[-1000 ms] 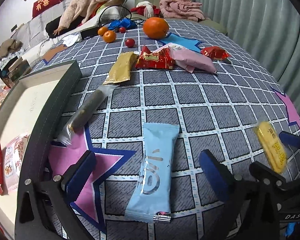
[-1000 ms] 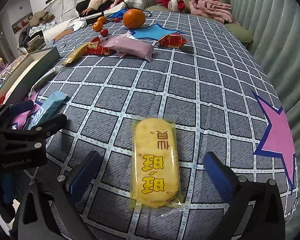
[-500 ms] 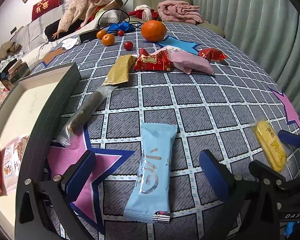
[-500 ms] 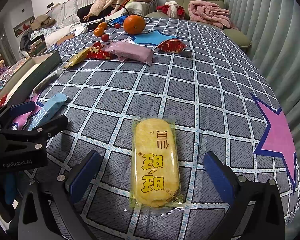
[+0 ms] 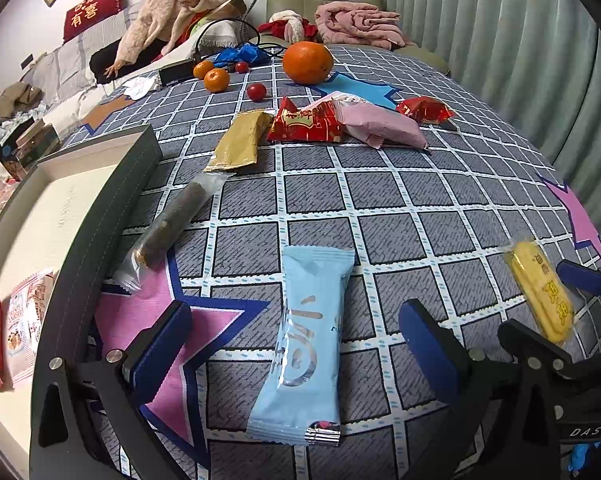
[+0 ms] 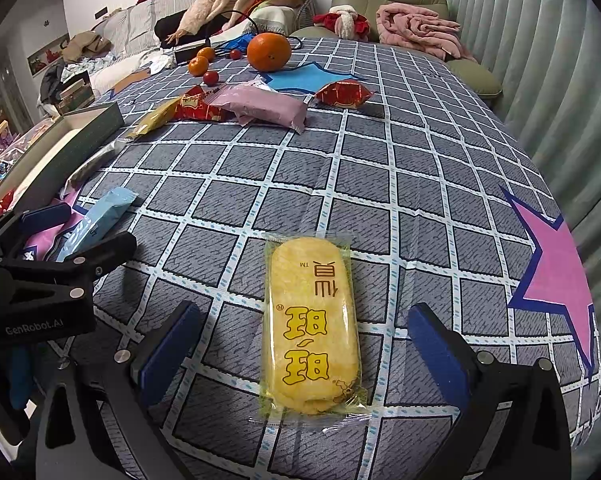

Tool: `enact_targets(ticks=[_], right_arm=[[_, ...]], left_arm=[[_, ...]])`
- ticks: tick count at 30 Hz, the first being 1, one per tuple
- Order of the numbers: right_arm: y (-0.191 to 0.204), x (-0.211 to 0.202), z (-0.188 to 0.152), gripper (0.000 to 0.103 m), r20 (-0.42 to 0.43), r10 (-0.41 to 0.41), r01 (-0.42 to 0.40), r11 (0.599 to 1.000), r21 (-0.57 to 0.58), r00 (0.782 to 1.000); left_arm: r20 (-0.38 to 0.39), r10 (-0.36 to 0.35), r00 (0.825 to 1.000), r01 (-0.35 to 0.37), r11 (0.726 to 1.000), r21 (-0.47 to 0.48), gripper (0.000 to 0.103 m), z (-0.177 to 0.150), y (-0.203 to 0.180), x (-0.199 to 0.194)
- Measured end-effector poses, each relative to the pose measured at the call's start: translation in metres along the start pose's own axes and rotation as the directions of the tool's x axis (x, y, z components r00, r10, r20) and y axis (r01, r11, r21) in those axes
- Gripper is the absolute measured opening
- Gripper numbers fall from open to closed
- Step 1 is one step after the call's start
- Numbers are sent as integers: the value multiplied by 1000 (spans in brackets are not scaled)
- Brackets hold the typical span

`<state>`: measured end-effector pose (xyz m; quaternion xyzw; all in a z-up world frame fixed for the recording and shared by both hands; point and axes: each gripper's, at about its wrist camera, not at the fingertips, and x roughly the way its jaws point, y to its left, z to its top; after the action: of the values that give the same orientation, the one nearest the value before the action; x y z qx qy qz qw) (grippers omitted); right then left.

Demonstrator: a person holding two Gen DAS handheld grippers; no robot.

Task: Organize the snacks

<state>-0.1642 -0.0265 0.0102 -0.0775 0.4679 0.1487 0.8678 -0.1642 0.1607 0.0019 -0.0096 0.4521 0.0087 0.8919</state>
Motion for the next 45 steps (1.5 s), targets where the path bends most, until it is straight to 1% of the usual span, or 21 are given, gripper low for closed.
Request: enact_targets(ticks=[30, 45], right_arm=[[0, -1, -1, 103, 2, 0, 0, 1000, 0, 1000], [-1, -2, 3, 103, -20, -1, 1, 1000, -1, 1000]], left_arm=[[2, 0, 1000, 0, 1000, 0, 103, 0, 0, 0], [3, 0, 1000, 0, 1000, 0, 103, 0, 1, 0]])
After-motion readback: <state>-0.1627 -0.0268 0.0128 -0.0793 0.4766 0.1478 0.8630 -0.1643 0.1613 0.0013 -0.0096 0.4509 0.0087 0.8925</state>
